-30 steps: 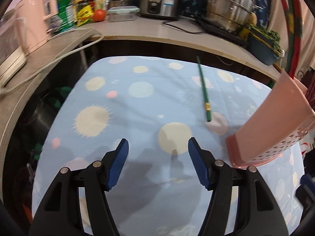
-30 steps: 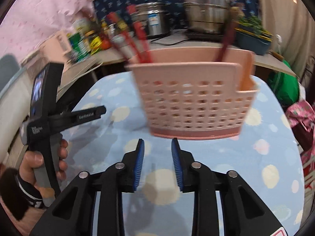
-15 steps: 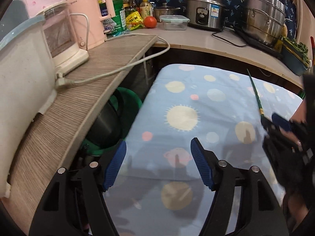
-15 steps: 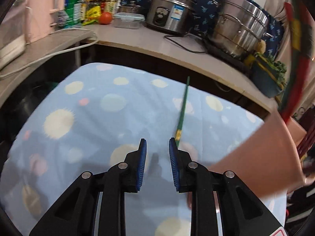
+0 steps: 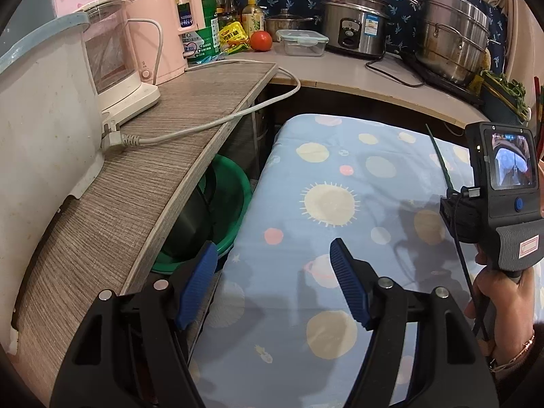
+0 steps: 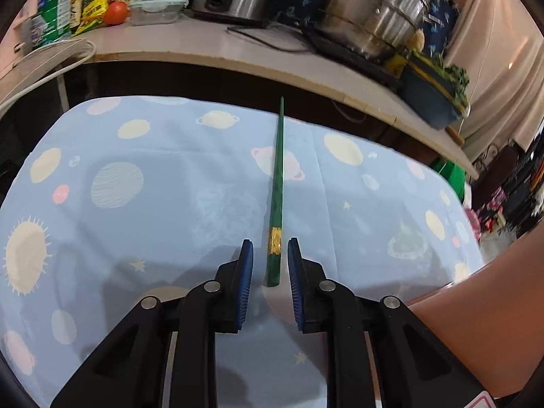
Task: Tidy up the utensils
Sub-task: 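Lower the right tool onto the green chopstick and close it, then lift the green chopstick with the right tool and lower it into the caddy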
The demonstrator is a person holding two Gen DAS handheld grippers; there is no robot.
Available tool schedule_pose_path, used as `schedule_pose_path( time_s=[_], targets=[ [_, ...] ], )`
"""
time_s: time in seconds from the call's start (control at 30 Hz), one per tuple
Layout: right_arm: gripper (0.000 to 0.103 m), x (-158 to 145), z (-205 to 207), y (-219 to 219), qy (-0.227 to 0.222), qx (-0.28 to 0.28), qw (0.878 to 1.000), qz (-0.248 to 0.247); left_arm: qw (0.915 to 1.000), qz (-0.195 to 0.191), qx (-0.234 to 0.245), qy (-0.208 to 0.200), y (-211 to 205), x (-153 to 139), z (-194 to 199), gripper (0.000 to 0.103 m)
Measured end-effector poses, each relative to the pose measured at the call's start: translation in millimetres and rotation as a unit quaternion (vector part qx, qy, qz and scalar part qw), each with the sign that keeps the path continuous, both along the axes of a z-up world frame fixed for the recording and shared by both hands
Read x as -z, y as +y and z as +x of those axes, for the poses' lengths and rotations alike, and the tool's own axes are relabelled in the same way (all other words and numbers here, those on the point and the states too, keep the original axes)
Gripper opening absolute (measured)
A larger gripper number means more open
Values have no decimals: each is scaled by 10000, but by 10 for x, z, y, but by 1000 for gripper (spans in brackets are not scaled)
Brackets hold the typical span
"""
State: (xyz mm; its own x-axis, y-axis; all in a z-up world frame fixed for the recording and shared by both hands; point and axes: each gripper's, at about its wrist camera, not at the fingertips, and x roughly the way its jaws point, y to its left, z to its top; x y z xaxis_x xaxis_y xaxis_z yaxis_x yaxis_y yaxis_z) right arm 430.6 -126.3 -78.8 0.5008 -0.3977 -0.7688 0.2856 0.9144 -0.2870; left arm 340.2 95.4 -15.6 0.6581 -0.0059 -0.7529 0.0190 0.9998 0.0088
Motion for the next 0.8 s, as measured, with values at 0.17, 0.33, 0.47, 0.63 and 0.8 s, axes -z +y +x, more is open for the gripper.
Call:
schedule_pose_path(
  time_s=[0.17,0.33,0.47,0.63,0.8],
  targets=[
    [16,24,-27,-132,-164,130,9992,331,10000,-38,-20,29,38,29,0,65],
    [7,44,-57,-93,-223,59,9989,402,10000,-37,10,63,3,53,2,65],
    [7,27,-184,-18,-232,-83,9988,427,10000,-22,43,57,-51,38,-15,65],
    [7,-47,-622,188,-191,-481,9968,612,10000,-4,23,64,-97,6,-79,65],
    [7,-210,-1374,275,-141,-919,9915,906,9999,22,67,82,-175,-58,-274,65]
  ],
)
